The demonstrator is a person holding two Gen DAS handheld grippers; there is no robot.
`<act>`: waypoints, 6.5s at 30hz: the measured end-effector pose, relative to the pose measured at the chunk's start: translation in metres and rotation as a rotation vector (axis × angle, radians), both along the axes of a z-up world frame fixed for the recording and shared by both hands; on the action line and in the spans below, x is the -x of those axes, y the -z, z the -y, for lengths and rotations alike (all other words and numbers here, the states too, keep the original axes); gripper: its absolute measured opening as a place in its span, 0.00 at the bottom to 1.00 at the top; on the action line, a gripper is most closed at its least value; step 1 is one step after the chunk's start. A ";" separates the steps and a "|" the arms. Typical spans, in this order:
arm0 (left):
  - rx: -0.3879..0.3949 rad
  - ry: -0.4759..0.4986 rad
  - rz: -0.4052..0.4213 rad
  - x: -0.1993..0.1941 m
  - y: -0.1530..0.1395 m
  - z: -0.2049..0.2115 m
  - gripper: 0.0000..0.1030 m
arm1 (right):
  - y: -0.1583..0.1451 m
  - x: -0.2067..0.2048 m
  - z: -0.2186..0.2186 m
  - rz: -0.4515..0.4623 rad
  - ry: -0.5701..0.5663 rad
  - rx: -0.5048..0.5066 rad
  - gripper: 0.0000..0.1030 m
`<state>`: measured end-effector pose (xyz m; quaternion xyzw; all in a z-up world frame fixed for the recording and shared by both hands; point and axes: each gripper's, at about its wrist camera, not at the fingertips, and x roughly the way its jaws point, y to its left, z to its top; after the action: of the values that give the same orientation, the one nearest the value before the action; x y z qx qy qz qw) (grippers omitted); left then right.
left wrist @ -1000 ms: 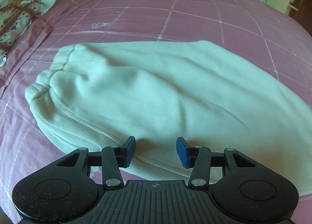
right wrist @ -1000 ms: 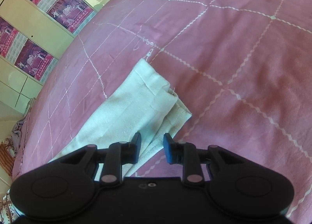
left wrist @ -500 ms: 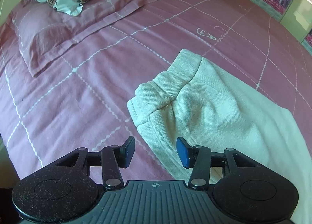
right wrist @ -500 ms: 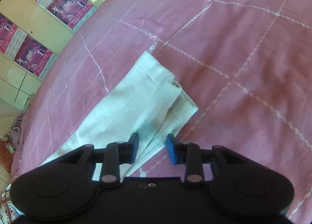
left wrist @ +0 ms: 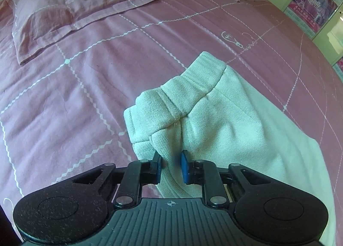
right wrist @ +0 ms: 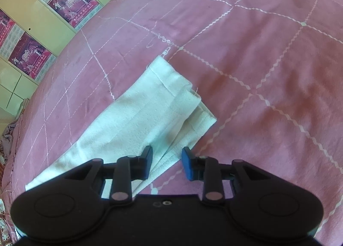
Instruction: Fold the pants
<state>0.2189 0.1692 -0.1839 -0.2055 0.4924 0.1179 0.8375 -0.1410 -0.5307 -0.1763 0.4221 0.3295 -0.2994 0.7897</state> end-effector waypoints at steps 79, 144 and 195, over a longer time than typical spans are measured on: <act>-0.218 0.686 0.067 0.072 -0.006 0.305 0.11 | 0.013 0.007 0.013 0.034 0.029 0.073 0.03; -0.205 0.961 0.070 0.140 -0.014 0.439 0.13 | -0.008 -0.013 -0.005 0.159 0.052 0.085 0.09; 0.423 0.474 -0.089 0.093 0.007 0.290 0.43 | -0.035 -0.089 -0.143 0.207 -0.443 0.075 0.63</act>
<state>0.1258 -0.1211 -0.1911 -0.2493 0.5762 -0.1768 0.7580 -0.0525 -0.3882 -0.1411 0.3383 0.3202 -0.0862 0.8807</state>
